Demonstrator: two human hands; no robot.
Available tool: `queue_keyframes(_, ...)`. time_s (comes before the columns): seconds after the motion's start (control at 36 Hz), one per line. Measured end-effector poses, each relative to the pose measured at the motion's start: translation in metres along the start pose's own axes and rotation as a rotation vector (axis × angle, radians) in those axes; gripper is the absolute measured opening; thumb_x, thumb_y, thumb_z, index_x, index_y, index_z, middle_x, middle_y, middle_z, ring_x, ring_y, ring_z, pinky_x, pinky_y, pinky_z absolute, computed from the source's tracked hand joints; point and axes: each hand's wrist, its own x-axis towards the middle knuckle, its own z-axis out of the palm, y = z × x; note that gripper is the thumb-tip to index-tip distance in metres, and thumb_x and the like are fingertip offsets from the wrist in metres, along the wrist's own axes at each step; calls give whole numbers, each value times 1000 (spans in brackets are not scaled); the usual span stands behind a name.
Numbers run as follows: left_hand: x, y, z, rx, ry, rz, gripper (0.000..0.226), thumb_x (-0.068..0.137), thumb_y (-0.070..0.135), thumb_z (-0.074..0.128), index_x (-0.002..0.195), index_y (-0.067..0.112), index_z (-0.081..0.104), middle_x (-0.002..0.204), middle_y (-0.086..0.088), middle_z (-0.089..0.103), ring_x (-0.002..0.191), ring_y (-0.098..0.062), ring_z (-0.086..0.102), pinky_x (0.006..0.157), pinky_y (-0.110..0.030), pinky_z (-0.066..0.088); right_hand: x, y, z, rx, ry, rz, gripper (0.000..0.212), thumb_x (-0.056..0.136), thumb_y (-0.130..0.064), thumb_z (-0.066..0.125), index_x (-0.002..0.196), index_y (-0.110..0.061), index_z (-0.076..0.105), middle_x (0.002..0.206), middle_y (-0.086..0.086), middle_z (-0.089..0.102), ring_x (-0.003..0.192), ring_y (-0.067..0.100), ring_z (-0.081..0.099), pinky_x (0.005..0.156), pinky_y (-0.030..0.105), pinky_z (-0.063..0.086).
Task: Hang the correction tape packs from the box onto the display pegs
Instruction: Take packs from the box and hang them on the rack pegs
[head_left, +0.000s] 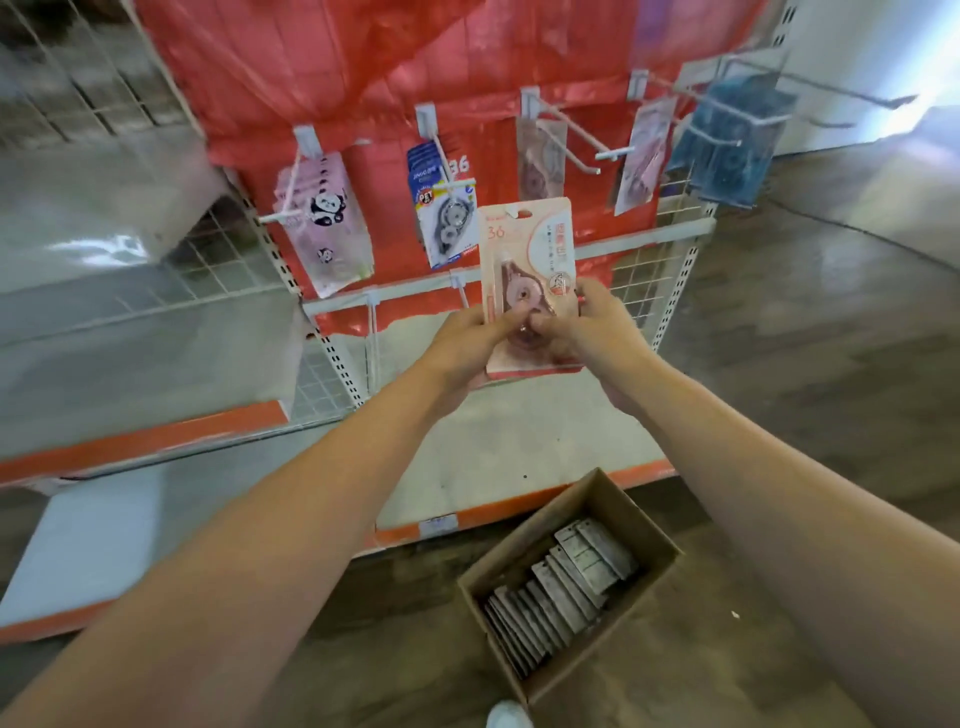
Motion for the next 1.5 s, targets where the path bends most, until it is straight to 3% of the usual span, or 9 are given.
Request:
queue_keyframes(0.14,-55,79,-15,79,64,119,15,93,24,62,103,14,67,106,-12,69,98,-27,65,96,-49,50,-47,-83,3,-161,-28,-104,49,80,-36,72,119,-14,53,113,4,66,104,23,63,93,46,51)
queue_keyframes(0.31,-114,161,-45,78,169,219,29,91,29,63,112,9,63,114,-13,68,110,-31,62,99,-54,46,-84,-170,10,-345,1,-283,33,99,-28,48,127,-10,52,111,5,63,104,25,59,89,39,48)
queue_keyframes(0.47,-141,219,-74,84,207,264,6,94,24,58,93,19,61,97,-3,67,99,-24,62,95,-47,46,-95,-230,17,-709,2,-423,31,99,-18,47,127,-4,49,114,17,63,104,33,57,85,37,41)
queue_keyframes(0.58,-131,246,-96,66,242,303,31,79,37,70,100,14,63,110,-13,68,109,-35,61,96,-50,46,-85,-262,20,-778,7,-477,34,97,-19,51,129,-6,47,112,17,64,105,34,59,88,40,43)
queue_keyframes(0.72,-111,269,-111,18,218,290,12,92,25,61,101,17,61,111,-12,68,108,-31,63,98,-48,48,-60,-292,24,-781,34,-481,37,98,-19,51,133,-7,46,116,16,62,107,32,57,90,38,43)
queue_keyframes(1.06,-34,257,-125,59,90,241,21,89,30,65,105,16,63,108,-9,71,106,-29,65,99,-51,47,-8,-297,9,-843,111,-394,35,98,-20,52,130,-9,46,106,11,63,100,27,58,84,33,42)
queue_keyframes(1.17,-10,257,-93,60,-23,255,15,92,20,61,104,11,65,101,-7,71,96,-25,66,94,-44,51,-4,-287,-22,-835,165,-342,34,97,-18,53,129,-9,46,106,12,64,101,28,59,89,38,44)
queue_keyframes(1.39,16,253,2,92,-165,214,14,94,19,60,102,10,66,112,-17,68,102,-37,65,92,-58,49,-14,-262,-104,-783,304,-201,34,99,-25,50,128,-8,50,113,10,64,103,25,57,85,30,39)
queue_keyframes(1.5,13,245,56,97,-238,212,8,94,14,57,100,15,63,98,-5,69,78,-11,66,69,-23,55,-27,-237,-133,-578,308,-130,32,98,-31,51,121,-8,55,105,4,59,107,27,59,91,34,44)
